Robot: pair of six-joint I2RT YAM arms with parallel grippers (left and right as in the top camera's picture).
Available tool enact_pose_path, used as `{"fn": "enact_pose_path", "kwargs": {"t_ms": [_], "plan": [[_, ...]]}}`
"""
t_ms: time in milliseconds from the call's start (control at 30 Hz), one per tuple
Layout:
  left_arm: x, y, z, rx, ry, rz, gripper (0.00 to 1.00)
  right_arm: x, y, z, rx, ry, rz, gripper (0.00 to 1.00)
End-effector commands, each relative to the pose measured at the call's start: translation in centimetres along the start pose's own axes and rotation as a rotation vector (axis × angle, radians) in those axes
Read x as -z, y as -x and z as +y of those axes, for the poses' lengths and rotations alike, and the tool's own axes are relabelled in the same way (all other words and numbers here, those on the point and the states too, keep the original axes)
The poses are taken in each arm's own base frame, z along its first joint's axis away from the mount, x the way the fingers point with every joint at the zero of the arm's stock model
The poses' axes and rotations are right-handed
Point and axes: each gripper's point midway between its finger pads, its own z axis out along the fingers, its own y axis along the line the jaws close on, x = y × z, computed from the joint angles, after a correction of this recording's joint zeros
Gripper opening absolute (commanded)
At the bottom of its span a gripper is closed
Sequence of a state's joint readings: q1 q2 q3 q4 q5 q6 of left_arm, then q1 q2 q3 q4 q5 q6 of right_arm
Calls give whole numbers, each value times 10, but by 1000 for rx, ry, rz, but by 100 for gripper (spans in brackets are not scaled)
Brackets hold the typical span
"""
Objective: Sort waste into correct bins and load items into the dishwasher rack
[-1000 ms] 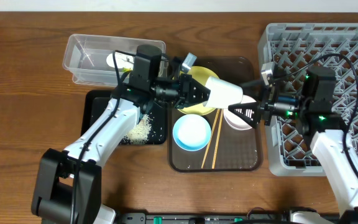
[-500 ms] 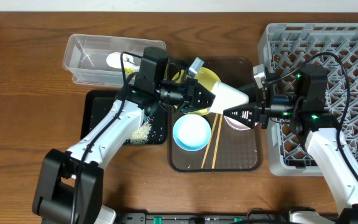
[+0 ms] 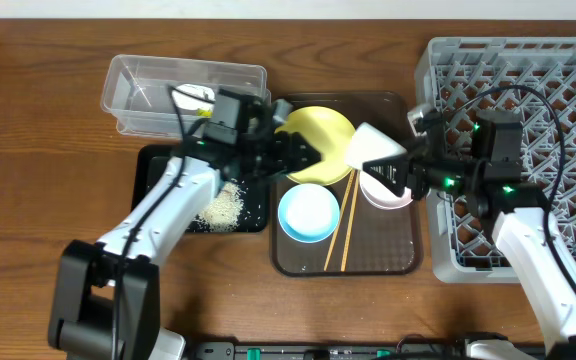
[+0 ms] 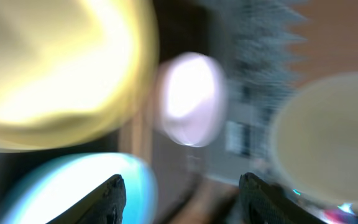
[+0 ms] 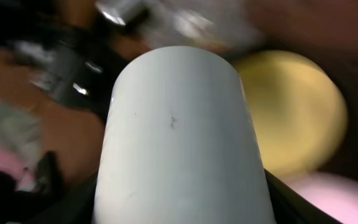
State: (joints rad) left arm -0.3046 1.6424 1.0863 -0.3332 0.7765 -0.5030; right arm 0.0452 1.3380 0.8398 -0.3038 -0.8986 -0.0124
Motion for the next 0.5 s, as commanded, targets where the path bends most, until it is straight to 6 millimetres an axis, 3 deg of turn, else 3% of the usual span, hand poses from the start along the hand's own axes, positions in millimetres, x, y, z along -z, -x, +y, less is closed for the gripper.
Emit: {"fn": "enact_pose_path", "kwargs": {"t_ms": [0,100,233,400,467], "plan": [[47,31,24,-137,213,-195,62,36,19,-37,-4,-336,-37,45],[86,32,31,-137,308,-271,62,82,17,-51,-81,-565,-9,38],[122,28,33,-142,405,-352,62,148,4,-69,-240,-874,37,37],[137,26,32,-146,449,-393,62,209,-28,-86,-413,-1136,130,37],[136,26,33,-145,450,-390,62,221,-38,-94,-476,-1178,144,38]]}}
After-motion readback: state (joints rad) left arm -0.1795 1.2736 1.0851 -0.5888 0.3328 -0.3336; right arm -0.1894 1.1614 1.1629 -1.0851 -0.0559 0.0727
